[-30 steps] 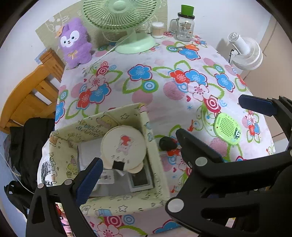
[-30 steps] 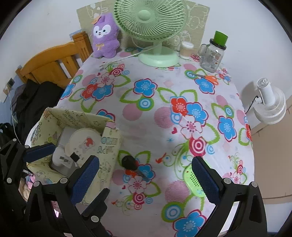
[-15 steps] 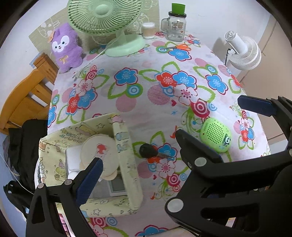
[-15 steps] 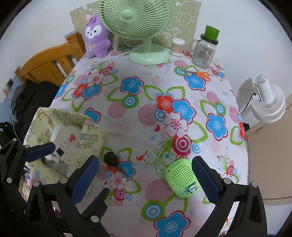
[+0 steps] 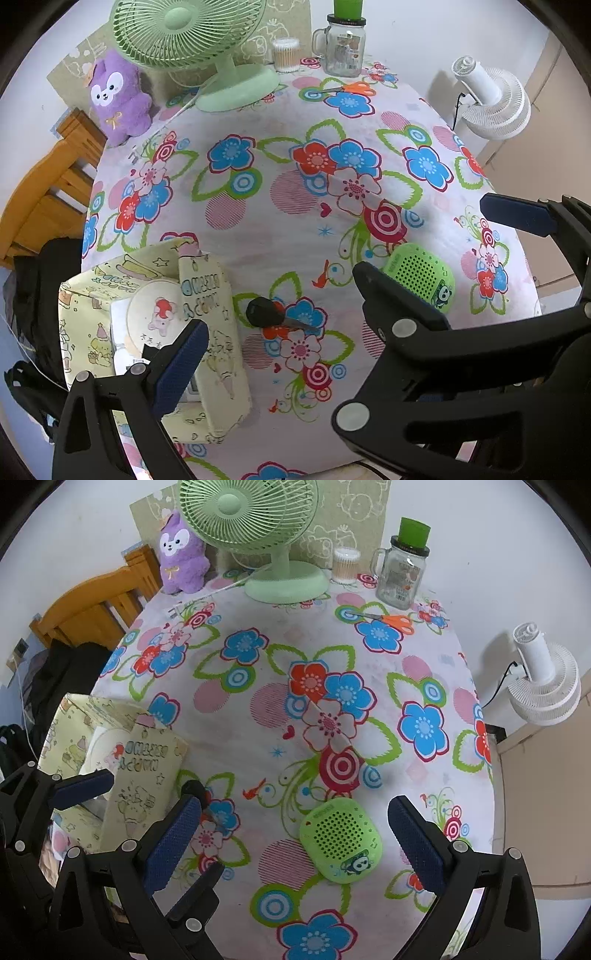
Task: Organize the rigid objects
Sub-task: 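Withdraw both tools from the basket toward the black key and green speaker, then grasp the green PANDA speaker with the right tool while the left tool approaches the black key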
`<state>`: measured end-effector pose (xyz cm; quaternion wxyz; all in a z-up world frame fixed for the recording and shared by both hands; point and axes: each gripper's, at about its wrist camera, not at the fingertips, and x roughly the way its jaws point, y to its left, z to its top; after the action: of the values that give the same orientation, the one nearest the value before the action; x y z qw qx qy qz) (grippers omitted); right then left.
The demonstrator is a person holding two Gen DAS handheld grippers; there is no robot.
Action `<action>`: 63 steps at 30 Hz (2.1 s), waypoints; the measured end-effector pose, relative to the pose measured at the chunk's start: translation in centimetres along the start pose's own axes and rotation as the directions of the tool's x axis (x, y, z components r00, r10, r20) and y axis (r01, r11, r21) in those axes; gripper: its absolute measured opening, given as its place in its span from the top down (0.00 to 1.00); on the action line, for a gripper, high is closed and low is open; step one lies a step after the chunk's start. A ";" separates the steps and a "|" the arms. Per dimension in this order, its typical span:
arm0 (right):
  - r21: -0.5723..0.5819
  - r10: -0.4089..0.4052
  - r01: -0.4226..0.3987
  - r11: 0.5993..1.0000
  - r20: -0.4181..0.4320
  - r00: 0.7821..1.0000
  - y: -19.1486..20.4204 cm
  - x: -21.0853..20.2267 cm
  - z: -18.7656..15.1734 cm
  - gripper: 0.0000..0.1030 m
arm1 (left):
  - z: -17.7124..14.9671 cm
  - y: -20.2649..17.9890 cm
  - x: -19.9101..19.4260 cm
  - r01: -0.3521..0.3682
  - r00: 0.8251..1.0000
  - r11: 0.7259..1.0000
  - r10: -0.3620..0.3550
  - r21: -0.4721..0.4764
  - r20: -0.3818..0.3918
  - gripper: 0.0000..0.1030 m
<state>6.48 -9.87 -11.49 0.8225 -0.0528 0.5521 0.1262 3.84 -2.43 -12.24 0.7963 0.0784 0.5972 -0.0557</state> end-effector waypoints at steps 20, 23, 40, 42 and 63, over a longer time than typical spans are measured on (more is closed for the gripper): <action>-0.071 0.027 -0.032 0.997 -0.069 0.997 -2.4 4.1 -1.8 0.01 | -1.6 -1.1 4.5 -0.031 0.995 0.991 0.018 -0.127 -0.100 0.03; -0.071 0.035 -0.041 0.997 -0.077 0.996 -2.7 4.6 -2.0 0.01 | -1.9 -1.1 5.1 -0.036 0.994 0.990 0.021 -0.138 -0.108 0.03; -0.073 0.032 -0.044 0.996 -0.160 0.987 -4.7 8.8 -4.2 0.01 | -3.4 -2.7 6.8 -0.166 0.984 0.977 0.154 -0.134 -0.089 0.02; -0.072 0.035 -0.047 0.996 -0.162 0.986 -5.1 9.1 -4.1 0.01 | -3.4 -2.8 6.8 -0.171 0.983 0.972 0.158 -0.164 -0.088 0.02; -0.152 0.040 -0.073 0.986 -0.210 0.977 -5.4 11.7 -4.6 0.03 | -5.2 -3.5 9.3 -0.104 0.988 0.938 0.058 -0.330 -0.146 0.02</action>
<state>8.02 -14.34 -24.33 0.7500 -0.1152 0.6239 0.1867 0.96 -4.83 -22.78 0.7578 -0.0307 0.6462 0.0855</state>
